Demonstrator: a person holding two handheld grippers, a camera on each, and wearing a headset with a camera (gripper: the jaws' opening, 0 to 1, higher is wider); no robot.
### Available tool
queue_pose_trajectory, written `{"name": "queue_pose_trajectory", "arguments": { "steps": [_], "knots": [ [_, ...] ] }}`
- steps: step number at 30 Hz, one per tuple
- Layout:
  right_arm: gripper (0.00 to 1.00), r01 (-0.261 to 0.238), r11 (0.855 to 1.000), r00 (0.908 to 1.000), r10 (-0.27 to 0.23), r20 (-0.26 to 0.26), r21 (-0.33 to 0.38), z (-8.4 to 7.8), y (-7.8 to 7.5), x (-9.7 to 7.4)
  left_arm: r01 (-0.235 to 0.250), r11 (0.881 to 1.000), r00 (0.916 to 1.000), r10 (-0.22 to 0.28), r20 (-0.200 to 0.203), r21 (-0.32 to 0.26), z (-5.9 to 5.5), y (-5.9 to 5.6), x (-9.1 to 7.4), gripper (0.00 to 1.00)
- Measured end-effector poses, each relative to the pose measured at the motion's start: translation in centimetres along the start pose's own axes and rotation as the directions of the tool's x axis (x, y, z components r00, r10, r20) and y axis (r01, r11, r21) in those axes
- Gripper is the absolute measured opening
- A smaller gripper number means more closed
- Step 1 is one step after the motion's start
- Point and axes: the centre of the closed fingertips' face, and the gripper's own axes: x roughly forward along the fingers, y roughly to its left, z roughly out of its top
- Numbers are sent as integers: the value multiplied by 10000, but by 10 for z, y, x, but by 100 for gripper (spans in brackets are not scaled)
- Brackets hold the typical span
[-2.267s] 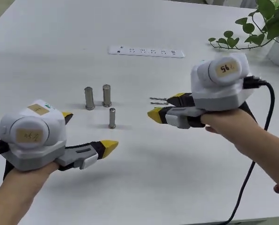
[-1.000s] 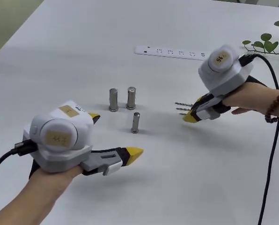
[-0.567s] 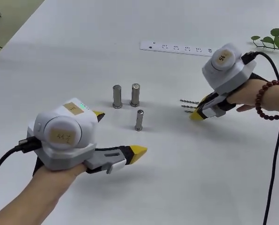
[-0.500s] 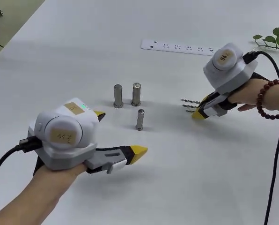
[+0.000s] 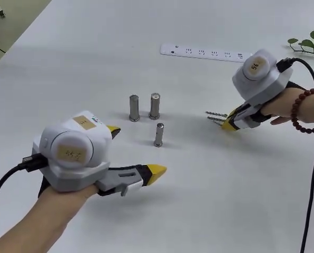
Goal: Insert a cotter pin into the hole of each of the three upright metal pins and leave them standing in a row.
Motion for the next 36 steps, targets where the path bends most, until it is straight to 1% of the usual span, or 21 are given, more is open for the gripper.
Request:
{"name": "queue_pose_trajectory", "arguments": {
  "steps": [4, 8, 10, 12, 14, 19, 22, 23, 24, 25, 27, 31, 35, 36],
  "knots": [
    [0, -6, 9999, 10000, 6, -28, -170, 0, 1, 0, 41, 10000, 10000, -41, 14, 28, 1, -1, 1, 73],
    [0, -82, 9970, 10000, 80, -31, -771, 0, 6, -1, 113, 9999, 9999, -113, 21, 49, 1, -2, 1, 71],
    [0, -59, 9957, 9998, 74, 164, -920, 2, 6, -3, 147, 9999, 9999, -147, 29, 67, 2, -2, 1, 69],
    [0, -124, 9957, 9996, 145, 226, -917, 4, 6, -5, 163, 9998, 9999, -163, 45, 63, 2, -2, 0, 68],
    [0, -73, 9938, 9996, 104, 275, -1107, 4, 6, -6, 188, 9998, 9998, -188, 62, 75, 3, -2, 0, 66],
    [0, -101, 9910, 9987, 168, 491, -1332, 7, 15, -15, 253, 9996, 9996, -254, 102, 116, 5, -3, 0, 64],
    [0, -130, 9862, 9973, 247, 690, -1650, 11, 24, -21, 309, 9994, 9995, -311, 96, 136, 6, -5, 0, 61],
    [0, -153, 9834, 9968, 290, 738, -1809, 14, 20, -18, 325, 9994, 9994, -326, 89, 134, 6, -5, 0, 60],
    [0, -158, 9806, 9964, 318, 789, -1953, 16, 21, -18, 356, 9993, 9993, -357, 81, 136, 6, -6, 0, 60],
    [0, -144, 9778, 9959, 327, 843, -2092, 16, 27, -22, 381, 9992, 9992, -382, 99, 156, 6, -7, -1, 58],
    [0, -126, 9727, 9950, 351, 932, -2318, 18, 34, -25, 418, 9989, 9990, -421, 136, 190, 6, -9, -1, 54],
    [0, -167, 9636, 9926, 481, 1117, -2667, 22, 52, -32, 492, 9987, 9986, -495, 160, 165, 8, -12, -2, 51],
    [0, -255, 9481, 9895, 691, 1271, -3169, 25, 72, -38, 722, 9972, 9973, -725, 155, 177, 9, -18, -4, 44],
    [0, -284, 9446, 9885, 751, 1311, -3269, 25, 73, -37, 814, 9965, 9966, -816, 136, 187, 9, -20, -4, 43]
  ]
}}
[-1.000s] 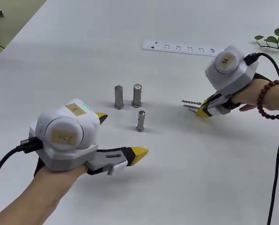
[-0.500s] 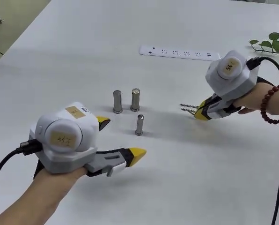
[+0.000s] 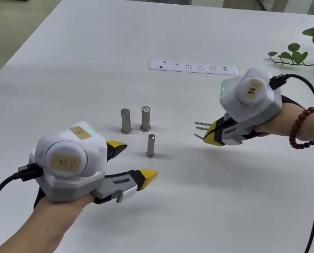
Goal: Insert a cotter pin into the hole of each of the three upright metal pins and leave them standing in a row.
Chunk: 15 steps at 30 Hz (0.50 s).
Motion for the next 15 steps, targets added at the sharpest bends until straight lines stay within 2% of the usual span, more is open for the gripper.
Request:
{"name": "queue_pose_trajectory", "arguments": {
  "steps": [1, 6, 11, 15],
  "knots": [
    [0, -34, 9999, 10000, 35, 54, -109, 1, 0, 1, 62, 10000, 10000, -62, -14, -7, 0, -2, 0, 41],
    [0, -284, 9967, 9990, 309, 317, -759, 14, 23, -1, 471, 9989, 9989, -471, 50, 25, 2, -12, -1, 33],
    [0, -449, 9915, 9962, 536, 683, -1222, 28, 38, -4, 686, 9976, 9976, -686, 4, -112, 2, -18, -1, 30],
    [0, -553, 9822, 9933, 724, 902, -1795, 41, 50, -6, 878, 9951, 9961, -872, 137, -450, 6, -22, -2, 30]
  ]
}}
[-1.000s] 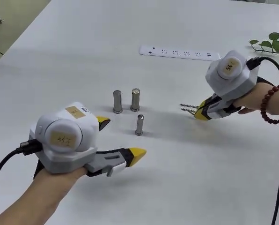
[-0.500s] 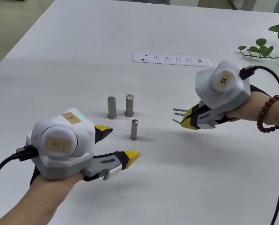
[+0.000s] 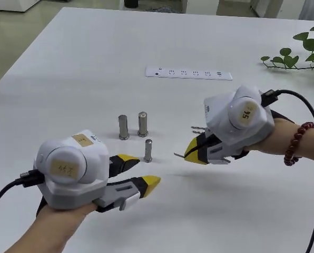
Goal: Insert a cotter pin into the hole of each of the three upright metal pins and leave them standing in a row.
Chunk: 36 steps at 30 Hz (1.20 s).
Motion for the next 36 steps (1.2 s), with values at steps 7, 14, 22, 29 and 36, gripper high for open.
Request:
{"name": "queue_pose_trajectory", "arguments": {
  "steps": [7, 14, 22, 29, 36],
  "knots": [
    [0, -30, 9948, 9993, 68, 371, -1016, 20, 11, 1, 574, 9921, 9982, -554, 214, -1117, 5, -10, -2, 25],
    [0, -149, 9930, 9971, 236, 728, -1174, 32, 22, 3, 877, 9742, 9958, -802, 440, -2078, 9, -14, -3, 20],
    [0, -77, 9852, 9957, 234, 901, -1710, 42, 32, 0, 1202, 9526, 9919, -1033, 744, -2794, 14, -22, -4, 12],
    [0, -55, 9805, 9942, 265, 1045, -1966, 49, 35, -4, 1393, 9372, 9886, -1129, 996, -3197, 17, -25, -5, 6],
    [0, 56, 9743, 9940, 191, 1076, -2250, 51, 36, -5, 1394, 9255, 9879, -1057, 1134, -3521, 17, -23, -6, 1]
  ]
}}
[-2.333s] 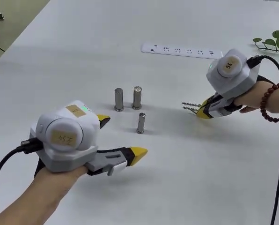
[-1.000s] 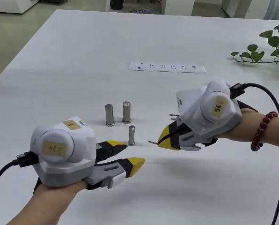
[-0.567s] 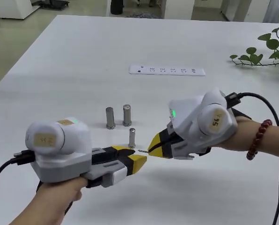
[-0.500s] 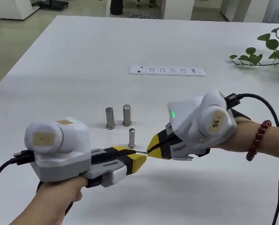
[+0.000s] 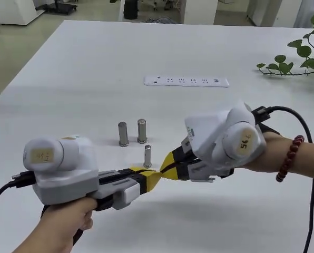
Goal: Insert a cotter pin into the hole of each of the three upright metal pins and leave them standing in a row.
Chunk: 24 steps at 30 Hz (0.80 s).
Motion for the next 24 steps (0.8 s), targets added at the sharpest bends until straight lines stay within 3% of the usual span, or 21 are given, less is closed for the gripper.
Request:
{"name": "queue_pose_trajectory", "arguments": {
  "steps": [9, 24],
  "knots": [
    [0, 41, 10000, 10000, -41, 35, -69, 1, 1, 1, 55, 9999, 10000, -54, 69, -141, -1, 1, -1, 0],
    [0, 314, 9974, 9988, -338, 366, 644, 3, -4, 1, 118, 9978, 9994, -138, 304, 655, 4, 3, 0, 0]
  ]
}}
